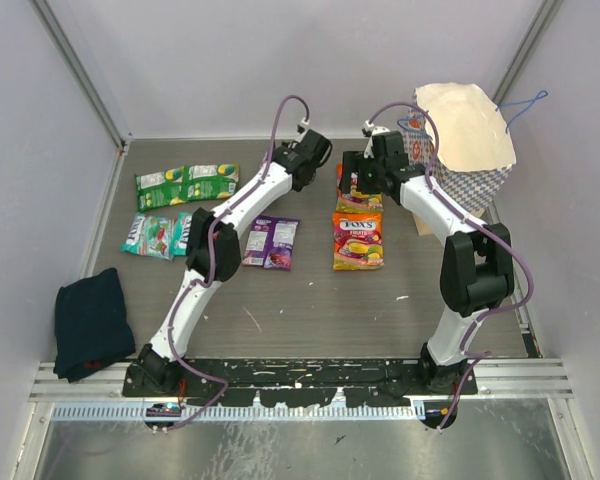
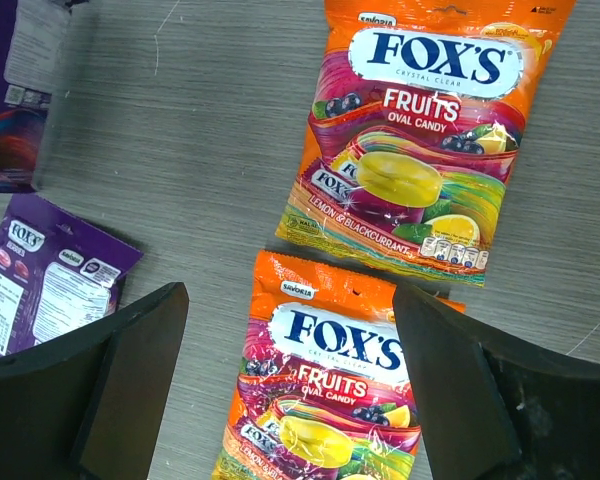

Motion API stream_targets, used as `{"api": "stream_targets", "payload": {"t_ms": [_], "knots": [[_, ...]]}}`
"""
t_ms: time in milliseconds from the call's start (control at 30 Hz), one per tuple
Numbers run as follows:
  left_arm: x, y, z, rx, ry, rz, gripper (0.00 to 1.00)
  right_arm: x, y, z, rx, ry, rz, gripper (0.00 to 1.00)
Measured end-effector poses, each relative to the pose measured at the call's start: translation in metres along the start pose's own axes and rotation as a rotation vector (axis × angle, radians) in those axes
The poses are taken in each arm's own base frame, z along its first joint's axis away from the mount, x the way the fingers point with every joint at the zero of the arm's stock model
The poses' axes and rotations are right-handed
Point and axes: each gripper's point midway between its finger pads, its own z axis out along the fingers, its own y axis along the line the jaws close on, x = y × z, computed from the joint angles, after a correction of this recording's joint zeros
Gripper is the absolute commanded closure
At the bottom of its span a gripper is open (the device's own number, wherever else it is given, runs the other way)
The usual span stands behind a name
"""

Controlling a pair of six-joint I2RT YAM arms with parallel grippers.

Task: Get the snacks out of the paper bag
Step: Adjust the snack at the center of the board.

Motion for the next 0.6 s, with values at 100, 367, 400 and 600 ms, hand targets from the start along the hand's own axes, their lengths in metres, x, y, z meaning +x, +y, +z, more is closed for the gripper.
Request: {"api": "stream_targets", "payload": {"t_ms": [100, 367, 400, 600], "knots": [[-0.010, -0.015, -0.009, 0.019, -0.032, -0.001, 1.00, 0.002, 0.000, 0.001, 0.000, 0.002, 0.001, 0.10], [-0.014, -0.061, -0.020, 0.118, -0.060, -0.026, 0.74, 0.009, -0.007, 0.002, 0.022, 0.015, 0.013, 0.05], [-0.014, -0.065, -0.020, 0.138, -0.060, -0.035, 0.59, 0.010, -0.007, 0.002, 0.025, 0.017, 0.017, 0.02], [-0.014, -0.099, -0.025, 0.322, -0.044, -0.129, 0.09, 0.014, -0.019, 0.001, 0.051, 0.015, 0.083, 0.00]]}}
